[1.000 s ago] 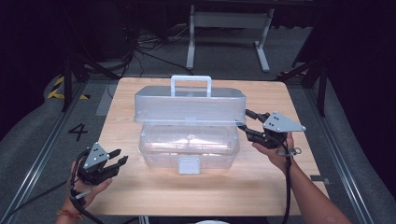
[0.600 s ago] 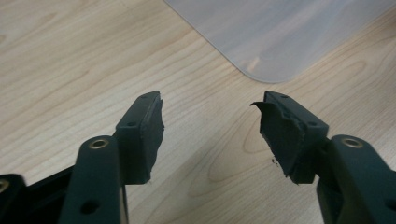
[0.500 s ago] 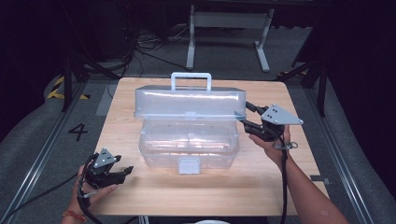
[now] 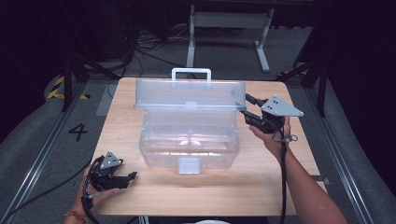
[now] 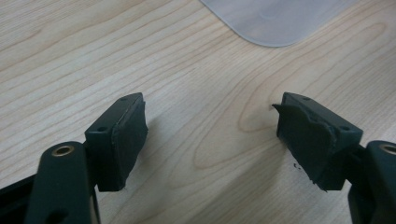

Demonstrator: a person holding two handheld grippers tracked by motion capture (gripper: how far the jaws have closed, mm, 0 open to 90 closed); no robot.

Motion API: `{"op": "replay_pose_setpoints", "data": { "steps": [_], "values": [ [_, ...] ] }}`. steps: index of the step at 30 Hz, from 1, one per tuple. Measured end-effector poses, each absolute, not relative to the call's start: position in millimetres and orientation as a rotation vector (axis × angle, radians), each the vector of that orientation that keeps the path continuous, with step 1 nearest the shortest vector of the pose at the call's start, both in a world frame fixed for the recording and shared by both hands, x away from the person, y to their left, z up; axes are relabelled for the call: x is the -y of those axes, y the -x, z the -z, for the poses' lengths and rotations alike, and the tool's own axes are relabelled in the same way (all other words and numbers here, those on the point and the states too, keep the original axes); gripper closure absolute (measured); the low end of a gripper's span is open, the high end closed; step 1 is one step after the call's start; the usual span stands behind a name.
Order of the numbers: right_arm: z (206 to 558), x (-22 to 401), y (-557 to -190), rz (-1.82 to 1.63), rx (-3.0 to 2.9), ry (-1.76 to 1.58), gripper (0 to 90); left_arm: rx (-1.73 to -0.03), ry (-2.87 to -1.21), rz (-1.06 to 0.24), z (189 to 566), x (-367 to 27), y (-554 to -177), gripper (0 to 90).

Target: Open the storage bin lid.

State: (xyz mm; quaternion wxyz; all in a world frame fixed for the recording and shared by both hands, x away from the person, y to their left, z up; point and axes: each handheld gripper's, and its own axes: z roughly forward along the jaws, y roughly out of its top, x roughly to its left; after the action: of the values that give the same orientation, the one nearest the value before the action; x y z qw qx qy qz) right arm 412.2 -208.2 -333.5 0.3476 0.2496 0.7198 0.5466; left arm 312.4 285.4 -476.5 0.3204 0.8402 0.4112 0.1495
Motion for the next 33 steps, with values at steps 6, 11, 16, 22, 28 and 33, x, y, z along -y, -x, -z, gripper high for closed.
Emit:
{"op": "replay_pose_setpoints", "data": {
  "steps": [6,11,16,22,28,33],
  "values": [
    [327,208,-422,-1.413,-1.872,-0.658,59.0,-1.05,-2.184,-0.407,481,-289,-312,20.2],
    [322,208,-429,-1.401,-1.867,-0.652,59.3,-1.053,-2.183,-0.408,481,-288,-312,19.8],
    [319,207,-434,-1.399,-1.862,-0.653,59.6,-1.064,-2.177,-0.406,481,-288,-311,19.3],
    [316,206,-442,-1.398,-1.856,-0.687,61.6,-1.07,-2.178,-0.414,481,-288,-312,18.2],
    [313,205,-447,-1.392,-1.847,-0.713,63.2,-1.07,-2.177,-0.413,481,-288,-312,17.7],
    [309,203,-452,-1.363,-1.848,-0.727,64.2,-1.074,-2.179,-0.408,481,-288,-312,17.4]
  ]
}}
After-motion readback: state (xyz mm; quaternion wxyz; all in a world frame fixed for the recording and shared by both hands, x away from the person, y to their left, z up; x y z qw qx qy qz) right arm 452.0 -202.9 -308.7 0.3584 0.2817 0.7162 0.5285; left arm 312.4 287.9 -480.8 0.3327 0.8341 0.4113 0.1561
